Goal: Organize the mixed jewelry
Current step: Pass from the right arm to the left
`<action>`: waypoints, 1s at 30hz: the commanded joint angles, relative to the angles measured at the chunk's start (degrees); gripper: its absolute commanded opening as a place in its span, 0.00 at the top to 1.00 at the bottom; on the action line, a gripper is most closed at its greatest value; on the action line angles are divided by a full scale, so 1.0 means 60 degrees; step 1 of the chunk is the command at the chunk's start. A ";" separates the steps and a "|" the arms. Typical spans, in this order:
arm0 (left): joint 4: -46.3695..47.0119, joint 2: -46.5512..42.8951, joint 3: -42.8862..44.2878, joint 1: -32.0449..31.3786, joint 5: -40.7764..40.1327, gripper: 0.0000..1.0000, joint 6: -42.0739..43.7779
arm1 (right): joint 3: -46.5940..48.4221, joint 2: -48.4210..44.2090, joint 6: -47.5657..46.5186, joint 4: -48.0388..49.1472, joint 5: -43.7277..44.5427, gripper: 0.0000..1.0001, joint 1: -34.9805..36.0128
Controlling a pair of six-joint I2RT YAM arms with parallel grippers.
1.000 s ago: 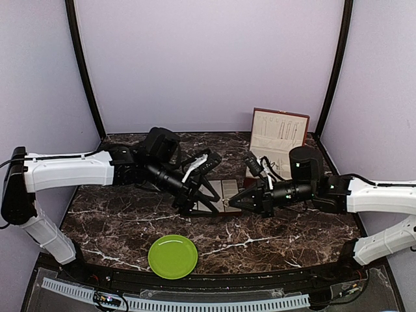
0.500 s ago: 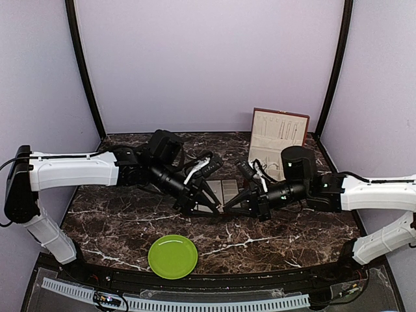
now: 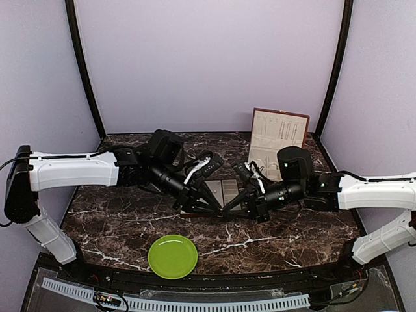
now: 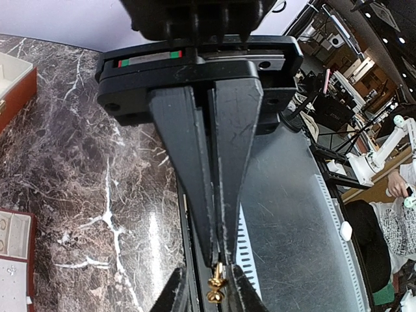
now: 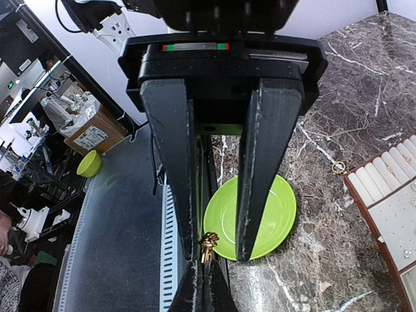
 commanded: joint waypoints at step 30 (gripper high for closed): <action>-0.0729 -0.0339 0.0187 0.0179 -0.2851 1.00 0.0996 | -0.1144 -0.2402 0.0644 -0.0421 0.4827 0.52 -0.0754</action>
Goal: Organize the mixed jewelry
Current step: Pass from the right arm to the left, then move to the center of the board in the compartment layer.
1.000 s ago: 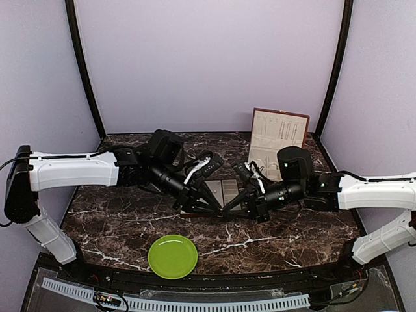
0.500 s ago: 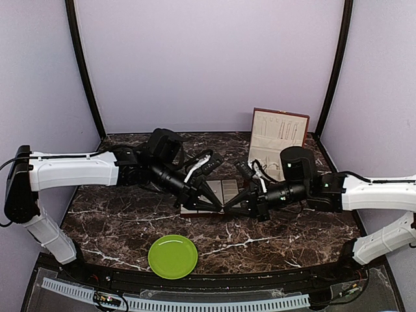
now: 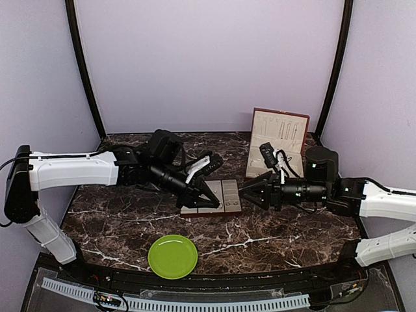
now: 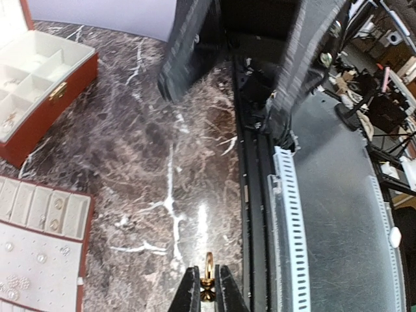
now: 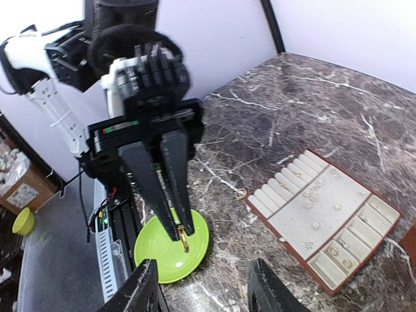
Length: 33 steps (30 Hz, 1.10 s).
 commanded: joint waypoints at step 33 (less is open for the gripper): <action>-0.1768 -0.0409 0.0511 0.0482 -0.5514 1.00 0.0845 | 0.0225 0.3858 0.3946 -0.0691 0.5045 0.63 -0.0176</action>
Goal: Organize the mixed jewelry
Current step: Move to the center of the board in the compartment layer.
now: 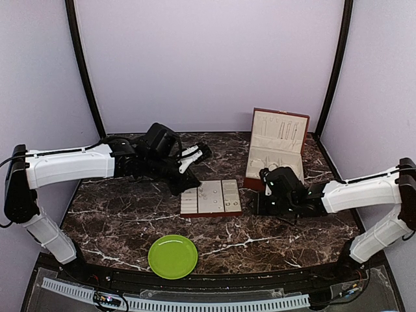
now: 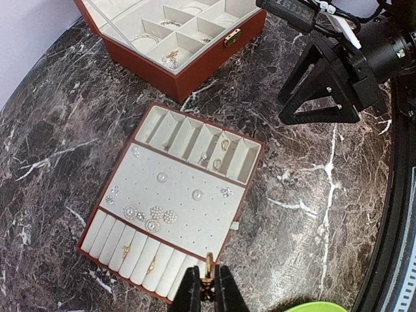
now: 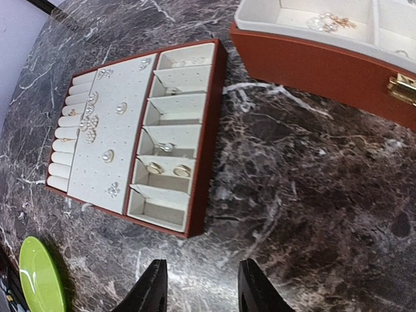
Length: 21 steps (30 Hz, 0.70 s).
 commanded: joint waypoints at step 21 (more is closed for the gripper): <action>-0.0209 -0.0286 0.0016 0.0040 -0.0112 1.00 -0.0063 | 0.1828 0.2662 -0.0825 -0.0001 0.0761 0.81 0.0636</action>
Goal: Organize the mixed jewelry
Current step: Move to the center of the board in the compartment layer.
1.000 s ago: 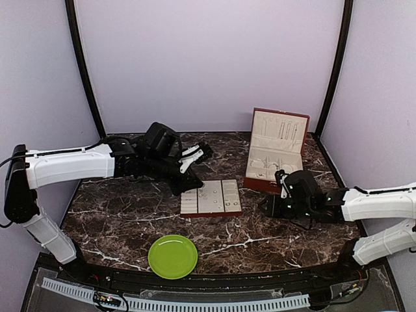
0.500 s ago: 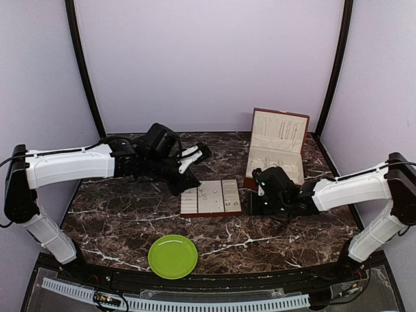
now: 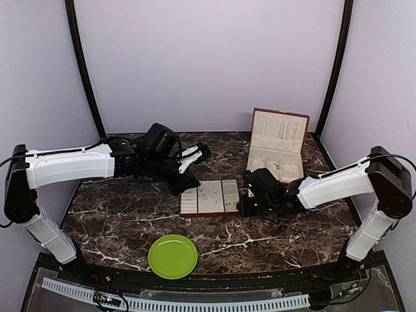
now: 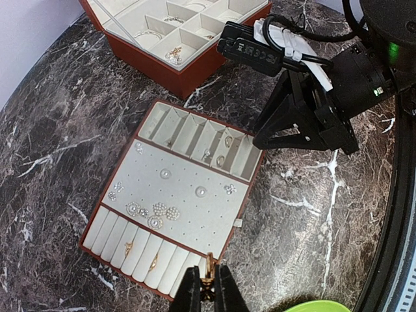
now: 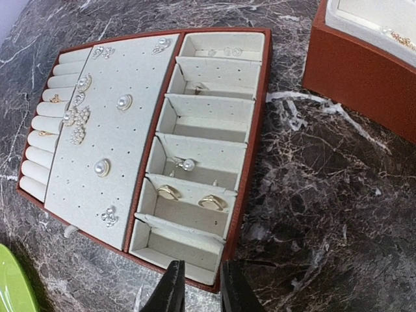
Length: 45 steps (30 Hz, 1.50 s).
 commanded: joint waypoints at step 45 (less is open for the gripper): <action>-0.0113 -0.0043 -0.0056 0.0038 0.0595 1.00 0.0193 | -0.0615 -0.0585 -0.5011 -0.0028 -0.1093 1.00 -0.0489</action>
